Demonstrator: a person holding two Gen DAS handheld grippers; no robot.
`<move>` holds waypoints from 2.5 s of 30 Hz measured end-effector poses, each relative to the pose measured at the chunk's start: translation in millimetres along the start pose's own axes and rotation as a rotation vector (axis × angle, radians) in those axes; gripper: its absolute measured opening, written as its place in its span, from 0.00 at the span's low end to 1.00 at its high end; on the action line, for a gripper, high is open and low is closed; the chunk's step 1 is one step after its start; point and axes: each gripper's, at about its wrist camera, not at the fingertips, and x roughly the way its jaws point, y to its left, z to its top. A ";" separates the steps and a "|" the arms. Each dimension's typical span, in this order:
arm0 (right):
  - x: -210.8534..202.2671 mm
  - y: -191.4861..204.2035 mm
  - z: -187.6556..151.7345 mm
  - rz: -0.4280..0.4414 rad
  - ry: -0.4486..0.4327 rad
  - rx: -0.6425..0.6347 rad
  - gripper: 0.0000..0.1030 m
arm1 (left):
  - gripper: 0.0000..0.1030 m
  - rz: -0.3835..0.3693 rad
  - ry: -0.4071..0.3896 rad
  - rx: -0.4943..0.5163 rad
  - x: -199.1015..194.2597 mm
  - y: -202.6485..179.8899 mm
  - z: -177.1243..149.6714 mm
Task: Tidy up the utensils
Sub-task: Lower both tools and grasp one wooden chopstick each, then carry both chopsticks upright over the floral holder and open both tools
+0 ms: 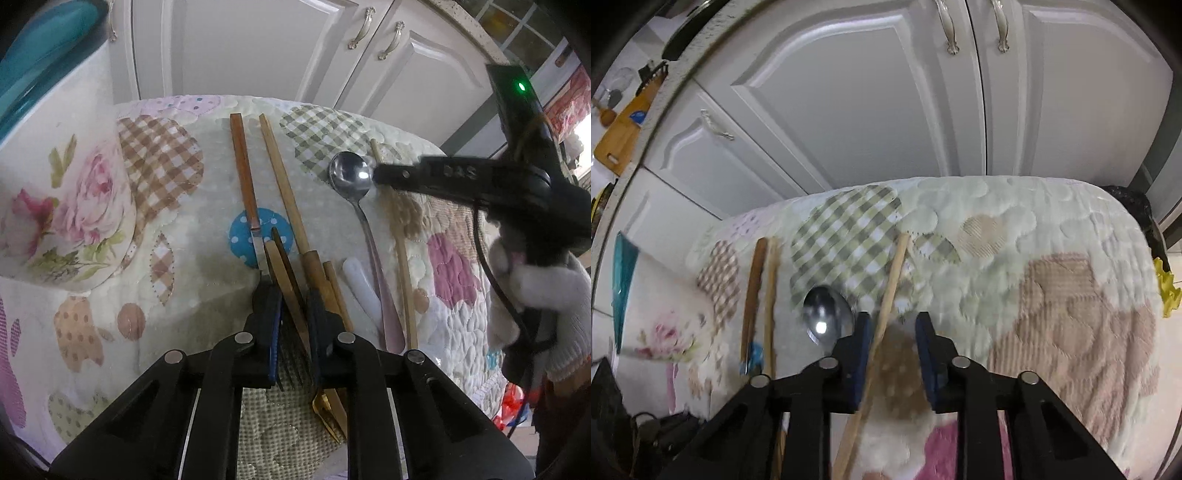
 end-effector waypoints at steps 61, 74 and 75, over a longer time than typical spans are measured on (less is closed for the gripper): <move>-128.0 264.9 80.0 0.223 -0.559 -0.338 0.05 | 0.04 0.213 -0.576 -0.052 -236.0 123.5 81.1; -67.5 238.4 53.4 0.291 -0.317 -0.343 0.05 | 0.04 0.203 -0.495 -0.090 -193.0 128.3 74.5; -65.6 238.1 52.5 0.296 -0.297 -0.348 0.05 | 0.04 0.199 -0.492 -0.097 -193.0 128.5 74.7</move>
